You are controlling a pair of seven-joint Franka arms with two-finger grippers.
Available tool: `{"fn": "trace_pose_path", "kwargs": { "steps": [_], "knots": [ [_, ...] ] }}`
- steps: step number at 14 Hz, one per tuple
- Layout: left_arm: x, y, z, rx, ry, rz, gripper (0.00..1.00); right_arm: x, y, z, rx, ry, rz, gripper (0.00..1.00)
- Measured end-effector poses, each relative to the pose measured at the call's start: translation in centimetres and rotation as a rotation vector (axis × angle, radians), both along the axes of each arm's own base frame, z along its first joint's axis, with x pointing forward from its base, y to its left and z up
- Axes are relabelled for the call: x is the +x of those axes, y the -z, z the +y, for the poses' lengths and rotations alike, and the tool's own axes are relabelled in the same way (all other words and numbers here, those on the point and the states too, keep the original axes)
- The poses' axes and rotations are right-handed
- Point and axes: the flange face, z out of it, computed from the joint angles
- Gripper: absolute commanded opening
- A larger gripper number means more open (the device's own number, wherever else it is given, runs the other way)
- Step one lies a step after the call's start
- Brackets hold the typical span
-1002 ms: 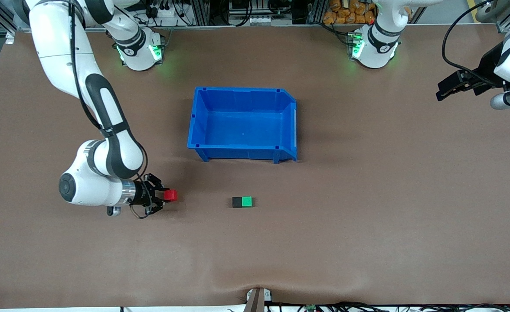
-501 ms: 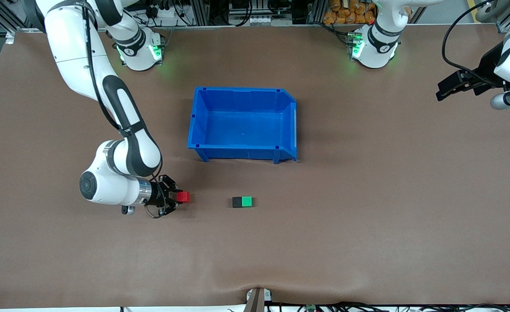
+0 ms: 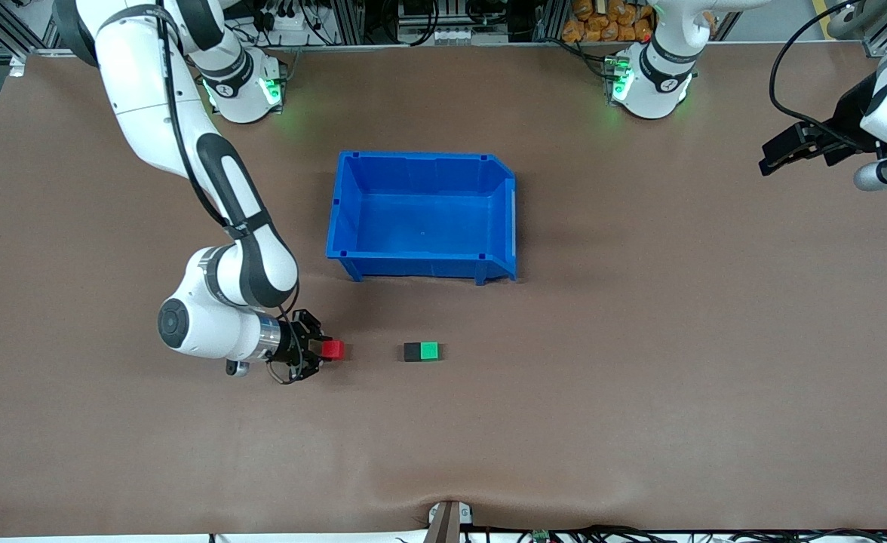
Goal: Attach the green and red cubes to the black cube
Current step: 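Carry the red cube toward the black cube with the right gripper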
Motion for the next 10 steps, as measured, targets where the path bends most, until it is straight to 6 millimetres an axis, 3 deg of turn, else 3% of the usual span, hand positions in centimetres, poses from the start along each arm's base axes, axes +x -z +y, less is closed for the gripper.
{"fn": "trace_pose_path", "kwargs": {
  "steps": [7,10],
  "knots": [
    [0.0,0.0,-0.2,0.0,0.003,0.0,1.0,0.1,1.3,4.6,0.009,0.036,-0.035,0.0],
    [0.0,0.0,-0.3,0.0,0.005,-0.001,1.0,0.0,1.6,5.6,0.009,0.045,-0.03,0.0]
  ]
}}
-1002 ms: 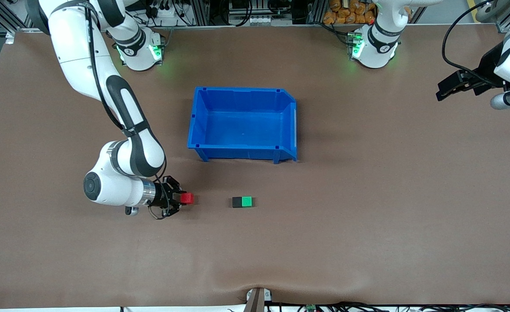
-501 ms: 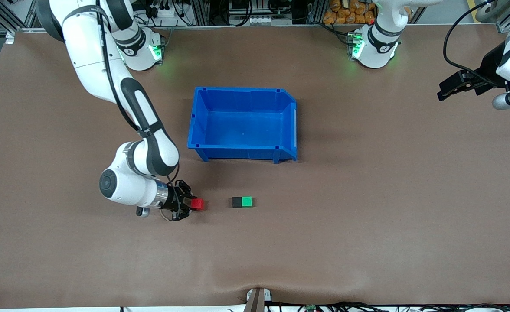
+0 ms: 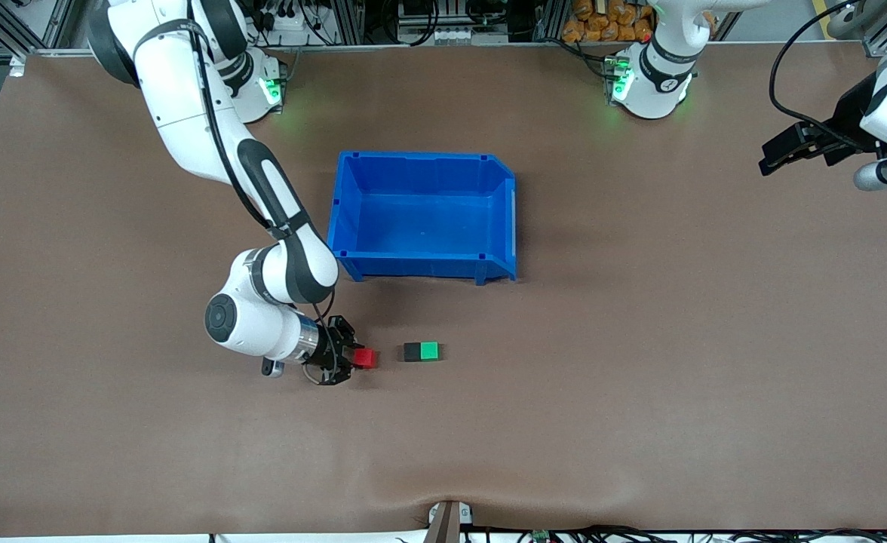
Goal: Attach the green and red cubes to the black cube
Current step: 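Carry the red cube toward the black cube with the right gripper, then press the red cube against the black cube with the right gripper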
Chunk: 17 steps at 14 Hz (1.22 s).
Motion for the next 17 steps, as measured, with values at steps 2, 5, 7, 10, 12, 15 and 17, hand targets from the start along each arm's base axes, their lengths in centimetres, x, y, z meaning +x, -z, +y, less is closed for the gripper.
{"fn": "trace_pose_path", "kwargs": {
  "steps": [2,5,7,10,12,15,17],
  "knots": [
    [0.0,0.0,-0.1,0.0,0.002,0.0,1.0,0.0,-0.1,0.6,0.003,0.012,0.001,0.0],
    [0.0,0.0,-0.2,0.0,0.003,0.0,1.0,-0.1,-0.4,1.6,0.008,0.014,-0.001,0.0],
    [0.0,0.0,-0.2,0.0,0.003,0.0,1.0,-0.3,-0.5,2.3,0.009,0.008,-0.005,0.0],
    [0.0,0.0,-0.2,0.0,0.003,-0.001,1.0,-0.6,-0.5,3.3,0.008,-0.001,-0.016,0.0],
    [0.0,0.0,-0.2,0.0,0.003,-0.001,1.0,-0.9,-0.2,3.9,0.006,-0.001,-0.023,0.0],
    [0.0,0.0,-0.2,0.0,0.003,-0.002,1.0,-1.2,0.4,4.9,0.004,0.02,-0.02,0.0],
    [0.0,0.0,-0.2,0.0,0.003,-0.002,1.0,-1.3,0.9,5.5,0.002,0.022,-0.015,0.0]
  ]
}}
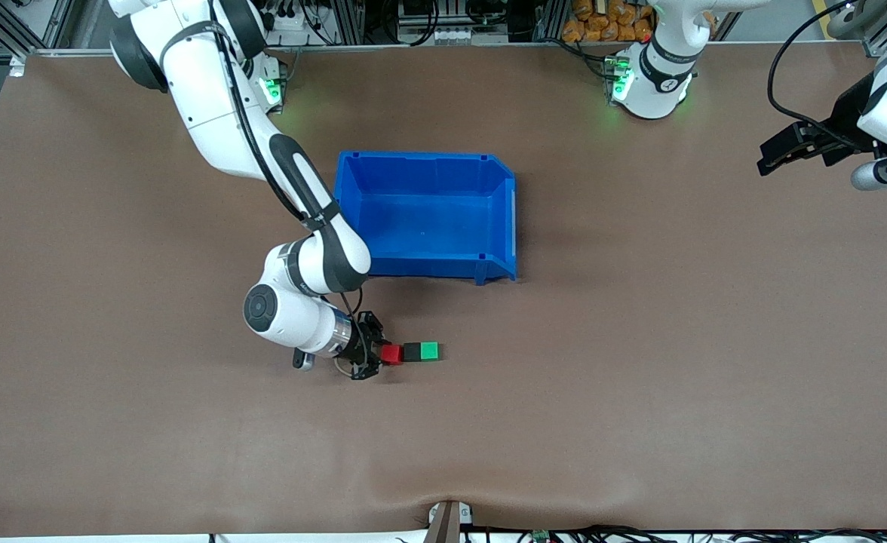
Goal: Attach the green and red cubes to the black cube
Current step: 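Press the red cube against the black cube with the right gripper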
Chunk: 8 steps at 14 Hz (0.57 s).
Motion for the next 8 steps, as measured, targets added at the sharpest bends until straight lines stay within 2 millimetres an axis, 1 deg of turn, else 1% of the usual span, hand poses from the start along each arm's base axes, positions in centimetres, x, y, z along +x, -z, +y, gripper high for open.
{"fn": "trace_pose_path", "kwargs": {
  "steps": [4,5,6,7,8],
  "knots": [
    [0.0,0.0,0.0,0.0,0.0,0.0,1.0,-0.23,0.01,0.7,0.001,0.004,0.003,0.0],
    [0.0,0.0,0.0,0.0,0.0,0.0,1.0,-0.26,0.01,0.75,0.001,0.004,0.003,0.08],
    [0.0,0.0,0.0,0.0,0.0,0.0,1.0,-0.26,0.01,0.76,0.001,0.004,0.003,0.31],
    [0.0,0.0,0.0,0.0,0.0,0.0,1.0,-0.26,0.01,0.76,0.001,0.004,0.003,0.5],
    [0.0,0.0,0.0,0.0,0.0,0.0,1.0,-0.26,0.01,0.76,0.001,0.004,0.003,0.64]
  ]
}}
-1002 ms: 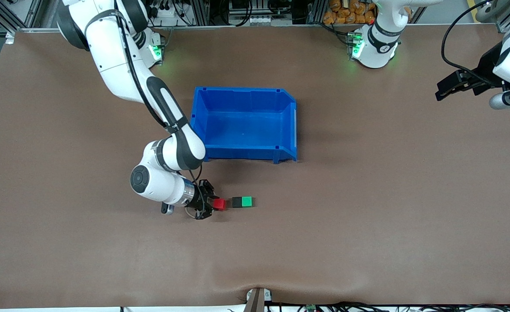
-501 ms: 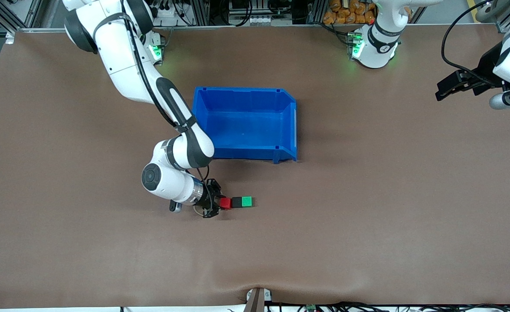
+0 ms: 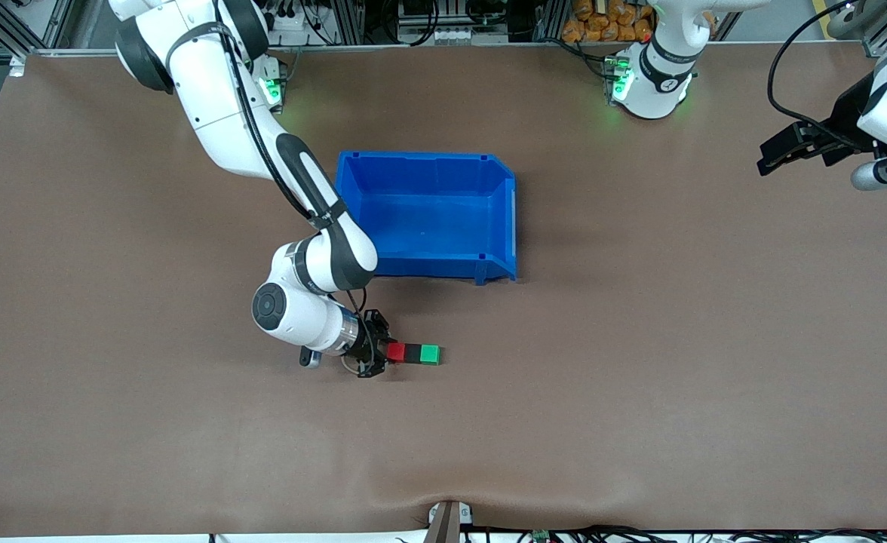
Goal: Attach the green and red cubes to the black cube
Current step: 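Press the red cube against the black cube with the right gripper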
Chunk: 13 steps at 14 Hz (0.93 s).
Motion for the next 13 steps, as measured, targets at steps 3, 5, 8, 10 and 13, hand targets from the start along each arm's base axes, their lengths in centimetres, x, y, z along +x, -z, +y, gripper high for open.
{"fn": "trace_pose_path", "kwargs": {
  "steps": [3,5,8,10,13],
  "knots": [
    [0.0,0.0,0.0,0.0,0.0,0.0,1.0,-0.05,0.21,0.02,-0.002,-0.001,0.002,0.88],
    [0.0,0.0,0.0,0.0,0.0,0.0,1.0,-0.01,0.15,0.03,-0.001,-0.001,0.001,0.95],
    [0.0,0.0,0.0,0.0,0.0,0.0,1.0,0.23,-0.16,-0.03,0.0,0.001,-0.007,1.0],
    [0.0,0.0,0.0,0.0,0.0,0.0,1.0,0.43,-0.39,-0.13,-0.001,0.003,-0.013,1.0],
    [0.0,0.0,0.0,0.0,0.0,0.0,1.0,0.58,-0.47,-0.33,-0.003,0.005,-0.015,1.0]
  ]
}}
